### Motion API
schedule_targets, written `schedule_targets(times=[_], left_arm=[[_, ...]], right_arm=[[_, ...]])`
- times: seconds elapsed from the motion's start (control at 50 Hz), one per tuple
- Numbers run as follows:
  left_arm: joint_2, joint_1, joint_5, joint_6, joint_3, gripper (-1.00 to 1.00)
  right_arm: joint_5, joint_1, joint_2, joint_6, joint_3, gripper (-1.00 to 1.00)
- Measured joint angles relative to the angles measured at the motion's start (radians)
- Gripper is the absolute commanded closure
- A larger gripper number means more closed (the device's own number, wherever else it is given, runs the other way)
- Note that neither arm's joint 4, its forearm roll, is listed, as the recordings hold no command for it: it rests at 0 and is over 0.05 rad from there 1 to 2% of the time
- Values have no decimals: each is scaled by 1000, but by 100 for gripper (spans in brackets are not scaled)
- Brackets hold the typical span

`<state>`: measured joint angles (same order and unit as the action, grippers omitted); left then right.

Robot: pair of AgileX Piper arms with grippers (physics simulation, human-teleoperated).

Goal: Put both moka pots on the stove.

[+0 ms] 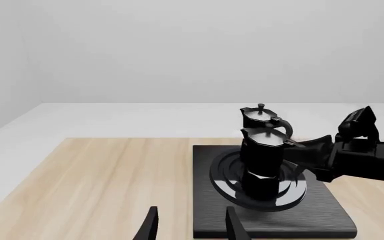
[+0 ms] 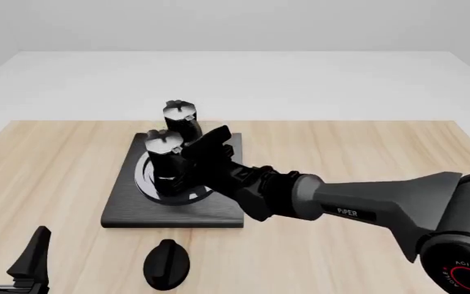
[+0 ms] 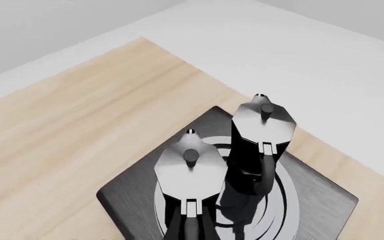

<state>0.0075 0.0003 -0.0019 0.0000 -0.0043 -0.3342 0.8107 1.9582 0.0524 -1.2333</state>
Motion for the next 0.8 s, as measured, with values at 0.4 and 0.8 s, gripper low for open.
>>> schedule_targets(times=[0.4, 0.8], left_arm=[[0, 0, 0, 0, 0, -100], [0, 0, 0, 0, 0, -100]], right_arm=[[-22, -8, 17, 21, 42, -100], [-32, -17, 10, 45, 106, -100]])
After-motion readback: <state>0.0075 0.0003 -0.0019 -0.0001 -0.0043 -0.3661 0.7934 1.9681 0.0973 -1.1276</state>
